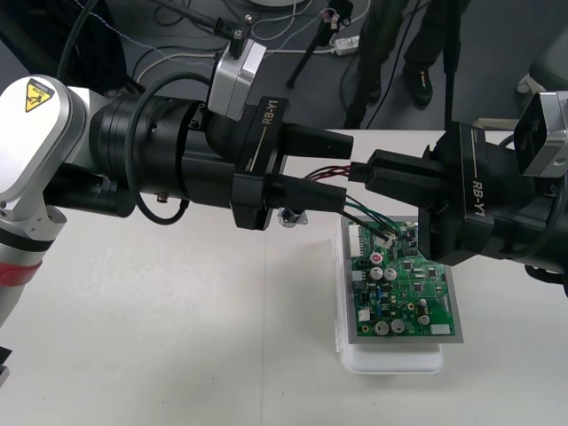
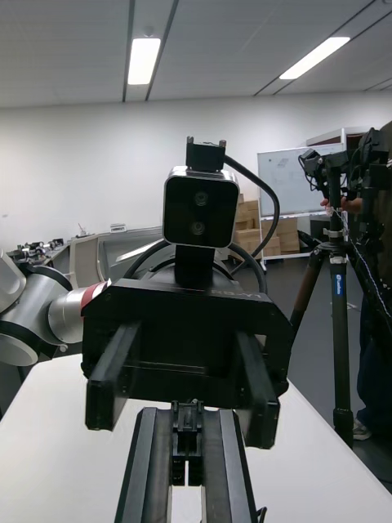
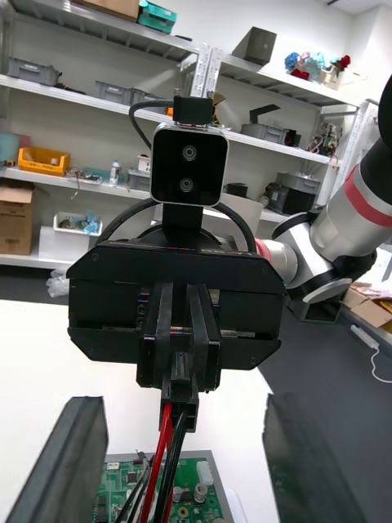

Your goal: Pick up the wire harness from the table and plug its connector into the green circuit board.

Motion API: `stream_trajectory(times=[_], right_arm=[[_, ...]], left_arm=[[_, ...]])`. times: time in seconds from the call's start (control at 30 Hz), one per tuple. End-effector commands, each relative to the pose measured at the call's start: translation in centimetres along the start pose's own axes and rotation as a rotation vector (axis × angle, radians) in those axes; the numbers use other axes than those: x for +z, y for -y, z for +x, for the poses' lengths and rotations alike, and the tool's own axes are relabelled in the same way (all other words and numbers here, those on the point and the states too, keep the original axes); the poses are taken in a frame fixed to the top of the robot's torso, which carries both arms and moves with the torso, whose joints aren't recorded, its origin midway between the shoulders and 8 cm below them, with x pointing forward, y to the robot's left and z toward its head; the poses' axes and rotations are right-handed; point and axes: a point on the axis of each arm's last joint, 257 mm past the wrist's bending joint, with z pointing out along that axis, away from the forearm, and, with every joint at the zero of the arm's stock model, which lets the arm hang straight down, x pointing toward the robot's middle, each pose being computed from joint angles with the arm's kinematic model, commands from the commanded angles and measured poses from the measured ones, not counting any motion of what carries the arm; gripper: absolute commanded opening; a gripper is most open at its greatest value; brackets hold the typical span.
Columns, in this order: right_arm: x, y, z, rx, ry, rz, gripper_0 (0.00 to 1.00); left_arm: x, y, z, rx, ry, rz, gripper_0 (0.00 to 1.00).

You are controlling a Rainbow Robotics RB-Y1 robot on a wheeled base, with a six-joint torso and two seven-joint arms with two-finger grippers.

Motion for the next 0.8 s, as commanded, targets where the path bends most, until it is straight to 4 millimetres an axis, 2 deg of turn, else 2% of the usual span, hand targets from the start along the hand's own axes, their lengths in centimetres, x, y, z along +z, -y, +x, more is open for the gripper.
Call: stream_trajectory(times=[0.03, 0.13, 0.27, 0.53, 0.63, 0.7, 0.8], right_arm=[[0.51, -1.45, -0.77, -0.033, 0.015, -0.03, 0.0], [0.51, -1.46, -0.86, -0.03, 0.018, -0.03, 0.0], [0.51, -1.47, -0.92, -0.028, 0.021, -0.03, 0.0], [0.51, -1.43, -0.96, -0.027, 0.022, -0.029, 0.0], [0.51, -1.44, -1.02, -0.025, 0.025, -0.029, 0.0], [0.49, -1.44, -1.03, -0.024, 0.024, -0.03, 0.0], [0.47, -1.4, -0.99, -0.022, 0.024, -0.028, 0.0]], left_arm=[[0.14, 0.79, -1.14, 0.109, -0.027, 0.047, 0.49], [0.17, 0.82, -1.1, 0.108, -0.027, 0.048, 0.38], [0.13, 0.82, -1.1, 0.107, -0.027, 0.048, 0.3], [0.14, 0.84, -1.23, 0.108, -0.023, 0.049, 0.2], [0.11, 0.78, -1.29, 0.109, -0.022, 0.046, 0.12], [0.14, 0.86, -1.26, 0.109, -0.021, 0.049, 0.01], [0.14, 0.83, -1.28, 0.111, -0.021, 0.048, 0.01]])
